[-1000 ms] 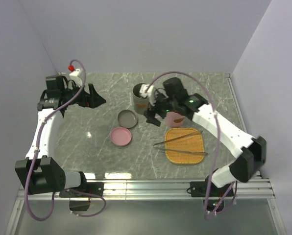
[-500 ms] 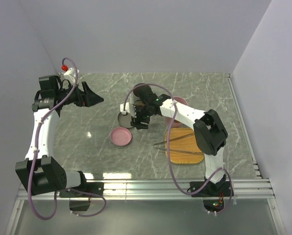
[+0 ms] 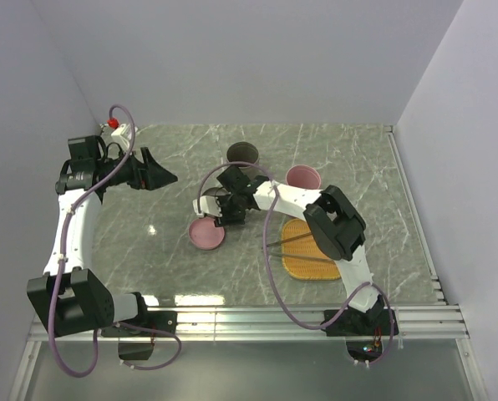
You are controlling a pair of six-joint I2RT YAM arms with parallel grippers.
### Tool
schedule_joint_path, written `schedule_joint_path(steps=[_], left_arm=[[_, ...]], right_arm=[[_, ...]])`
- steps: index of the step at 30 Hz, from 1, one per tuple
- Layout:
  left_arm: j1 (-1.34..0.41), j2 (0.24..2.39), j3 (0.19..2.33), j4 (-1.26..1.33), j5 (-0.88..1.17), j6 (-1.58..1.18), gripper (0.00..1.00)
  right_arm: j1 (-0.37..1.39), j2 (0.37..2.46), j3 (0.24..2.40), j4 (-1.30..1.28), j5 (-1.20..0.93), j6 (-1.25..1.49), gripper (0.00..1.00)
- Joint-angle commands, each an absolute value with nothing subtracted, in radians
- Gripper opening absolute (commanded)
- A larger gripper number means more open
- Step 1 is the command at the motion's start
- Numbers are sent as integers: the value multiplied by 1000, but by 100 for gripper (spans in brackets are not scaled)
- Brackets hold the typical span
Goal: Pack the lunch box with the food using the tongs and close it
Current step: Pick up the lid of the lunch box with the right arm
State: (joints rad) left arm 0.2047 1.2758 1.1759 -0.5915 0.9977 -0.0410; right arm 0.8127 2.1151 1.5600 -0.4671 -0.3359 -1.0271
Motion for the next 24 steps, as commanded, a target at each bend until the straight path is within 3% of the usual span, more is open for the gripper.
schedule_joint_path(steps=[1, 8, 21, 24], left_arm=[[213, 1244, 1198, -606, 1029, 26, 96], [242, 1253, 1174, -604, 1060, 18, 95], [327, 1308, 1167, -581, 1112, -92, 95], [334, 1299, 1167, -591, 1104, -78, 95]], right_arm=[[808, 2125, 1595, -429, -305, -1065, 56], [813, 2144, 1586, -400, -295, -1040, 47], [818, 2204, 1649, -417, -321, -1008, 38], [819, 2212, 1661, -426, -324, -1015, 31]])
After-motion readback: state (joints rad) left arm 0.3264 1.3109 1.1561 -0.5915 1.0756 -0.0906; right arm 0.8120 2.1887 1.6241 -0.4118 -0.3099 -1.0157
